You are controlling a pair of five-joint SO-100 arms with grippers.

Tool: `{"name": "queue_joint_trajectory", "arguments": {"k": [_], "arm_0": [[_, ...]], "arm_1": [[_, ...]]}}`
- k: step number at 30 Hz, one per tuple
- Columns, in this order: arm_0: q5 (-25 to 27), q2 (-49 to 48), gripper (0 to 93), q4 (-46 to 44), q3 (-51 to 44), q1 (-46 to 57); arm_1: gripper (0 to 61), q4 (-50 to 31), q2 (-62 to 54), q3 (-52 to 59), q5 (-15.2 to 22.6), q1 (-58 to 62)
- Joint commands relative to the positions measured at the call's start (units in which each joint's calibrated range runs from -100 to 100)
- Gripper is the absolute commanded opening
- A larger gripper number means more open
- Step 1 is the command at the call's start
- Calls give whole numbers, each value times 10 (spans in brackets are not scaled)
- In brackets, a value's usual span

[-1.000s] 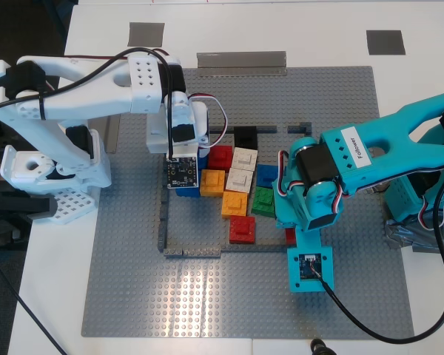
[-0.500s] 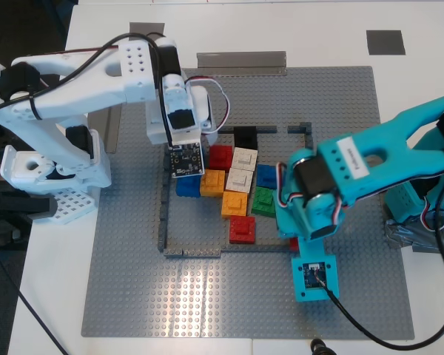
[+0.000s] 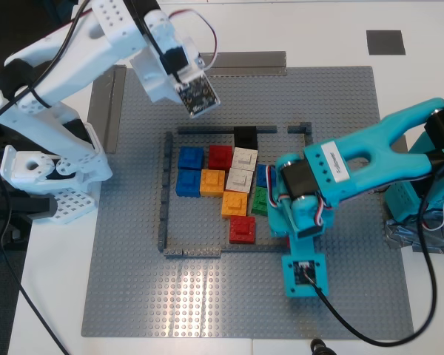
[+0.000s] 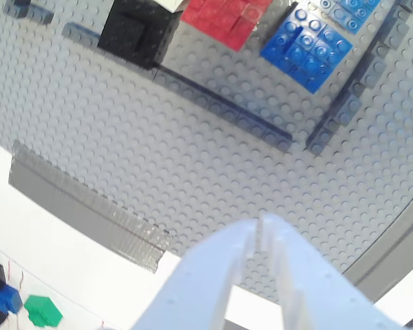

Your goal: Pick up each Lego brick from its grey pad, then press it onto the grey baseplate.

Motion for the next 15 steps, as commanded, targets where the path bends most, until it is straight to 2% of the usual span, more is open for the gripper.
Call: {"name": "queue_joint_trajectory", "arguments": {"k": [1,15], "arm_0": [[4,0,0,-7,-28,19],[4,0,0,0,-20,21]], "arm_1": [[2,-12,-28,-44,3,-81],[2,-45,7,-67,-23,-234]]}}
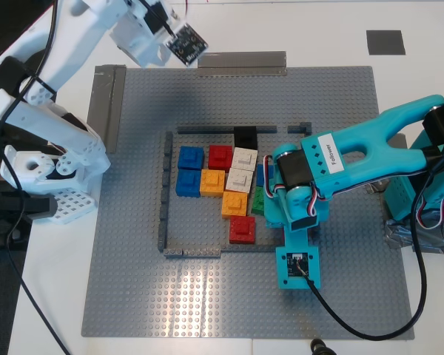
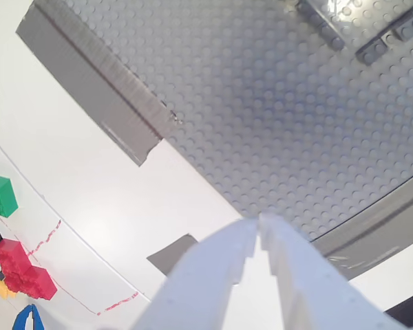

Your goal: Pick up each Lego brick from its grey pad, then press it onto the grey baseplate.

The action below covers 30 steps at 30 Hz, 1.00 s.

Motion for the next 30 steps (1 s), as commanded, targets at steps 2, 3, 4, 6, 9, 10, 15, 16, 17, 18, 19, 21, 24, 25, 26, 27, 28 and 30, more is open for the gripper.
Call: {"name": "queue_joint_trajectory", "arguments": {"k": [2,3,4,6,9,10,15,16,17,18,19,21,24,25,26,27,28,30], "arm_0": [[4,-1,0,5,-19,2],[4,-1,0,4,-19,2],[4,-1,0,4,-18,2],[4,-2,0,4,-18,2],[3,-8,0,6,-19,2],[3,-8,0,6,-19,2],[1,-9,0,2,-16,2],[0,-9,0,0,-13,5],[-1,-9,0,-7,-10,6],[-1,-10,0,-14,-4,7],[-1,-10,0,-23,5,7],[-1,-14,0,-39,31,7],[-1,-45,0,-60,67,7],[-1,-60,0,-67,82,7],[-1,-75,0,-72,94,7],[-1,-86,0,-73,106,6],[-1,-94,0,-73,115,4],[-2,-103,0,-72,132,1]], "arm_1": [[2,-12,6,-58,-10,-51],[2,-12,9,-60,-11,-59],[2,-12,12,-63,-12,-66],[2,-11,17,-67,-16,-80],[2,-8,27,-77,-21,-97],[2,-2,35,-85,-22,-102],[2,1,57,-94,-26,-122],[2,0,62,-94,-25,-125],[2,-3,70,-95,-26,-125],[2,-3,78,-99,-22,-125],[2,-6,82,-101,-15,-126],[2,-31,80,-88,-2,-132],[2,-45,87,-84,18,-135],[2,-47,91,-90,20,-136],[2,-38,99,-102,21,-138],[2,-28,106,-113,21,-141],[2,-21,109,-121,13,-142],[2,-6,115,-133,9,-143]]}}
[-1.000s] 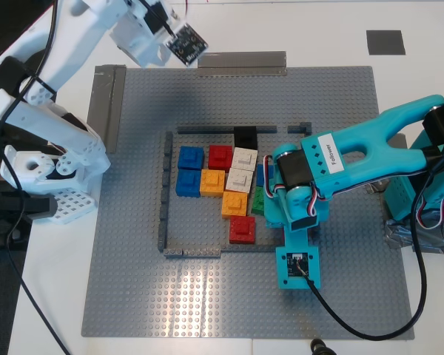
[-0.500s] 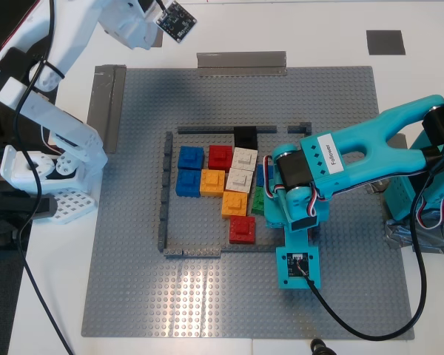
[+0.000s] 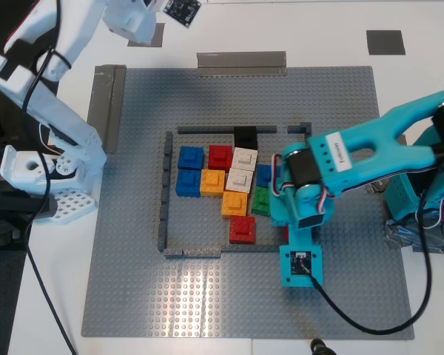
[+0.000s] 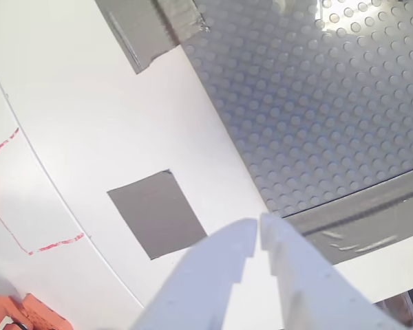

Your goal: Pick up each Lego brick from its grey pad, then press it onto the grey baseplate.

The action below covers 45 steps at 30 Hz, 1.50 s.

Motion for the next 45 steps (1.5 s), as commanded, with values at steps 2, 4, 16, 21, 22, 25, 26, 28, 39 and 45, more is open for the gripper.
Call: {"name": "queue_joint_trajectory", "arguments": {"k": [2,4,16,21,22,25,26,28,39,45], "arm_0": [[-2,-42,0,-2,38,-5],[-2,-42,0,-2,46,-6],[-1,-40,0,1,53,-9],[-8,-40,108,4,55,-19],[-10,-40,125,4,55,-19],[-10,-40,157,4,57,-19],[-11,-40,164,4,57,-19],[-11,-40,173,4,57,-19],[-8,-41,188,16,47,-17],[-9,-41,187,81,-16,-14]], "arm_1": [[2,31,-5,-60,-7,-5],[2,36,-7,-61,-7,-6],[2,107,28,-139,-27,-19],[2,141,53,-186,-28,-22],[2,145,56,-192,-28,-21],[2,167,63,-217,-27,-16],[2,174,66,-224,-27,-13],[2,187,70,-235,-25,-8],[2,191,-32,-120,-26,15],[2,164,-83,-29,-21,32]]}}
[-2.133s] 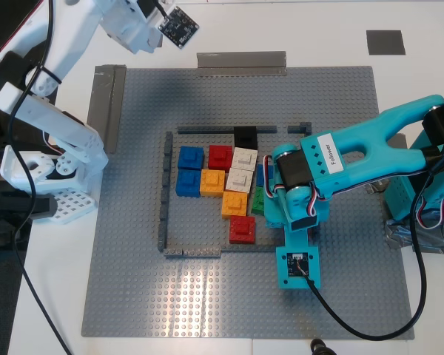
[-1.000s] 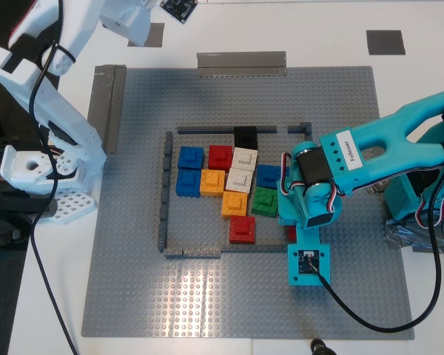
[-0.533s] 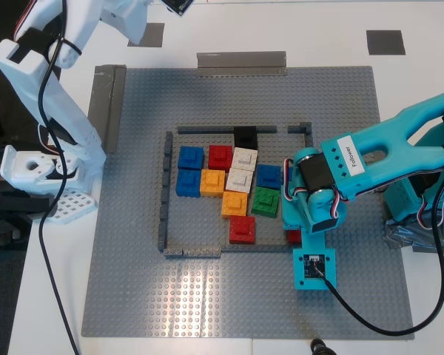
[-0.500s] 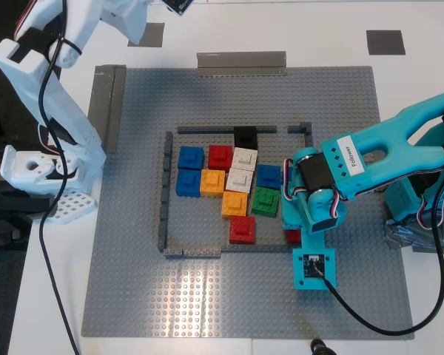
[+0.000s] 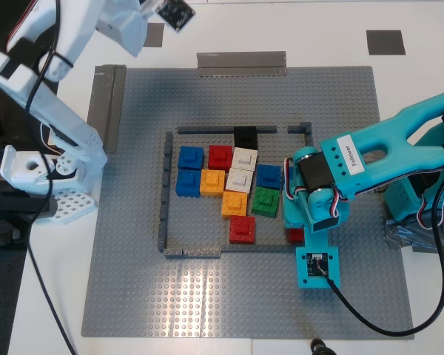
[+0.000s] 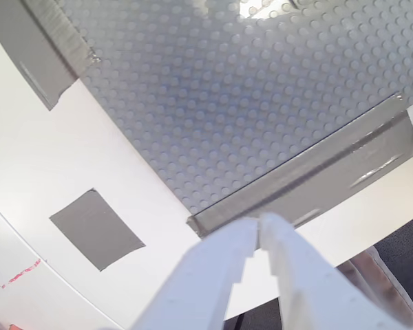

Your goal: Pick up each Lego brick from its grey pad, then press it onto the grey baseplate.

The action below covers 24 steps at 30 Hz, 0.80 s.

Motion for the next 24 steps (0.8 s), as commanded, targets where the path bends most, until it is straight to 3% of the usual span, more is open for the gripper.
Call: {"name": "queue_joint_trajectory", "arguments": {"k": [1,8,13,16,20,24], "arm_0": [[4,-15,187,42,-67,2],[4,-16,187,58,-118,2],[3,-18,180,130,-205,10],[6,-17,162,174,-296,78],[24,-23,0,174,-349,193],[54,-23,0,174,-390,332]], "arm_1": [[2,-16,-64,38,6,12],[2,-10,-73,40,19,38],[2,-4,-77,41,25,43],[2,-1,-79,51,26,43],[2,-3,-82,57,26,42],[2,-3,-81,57,25,39]]}}
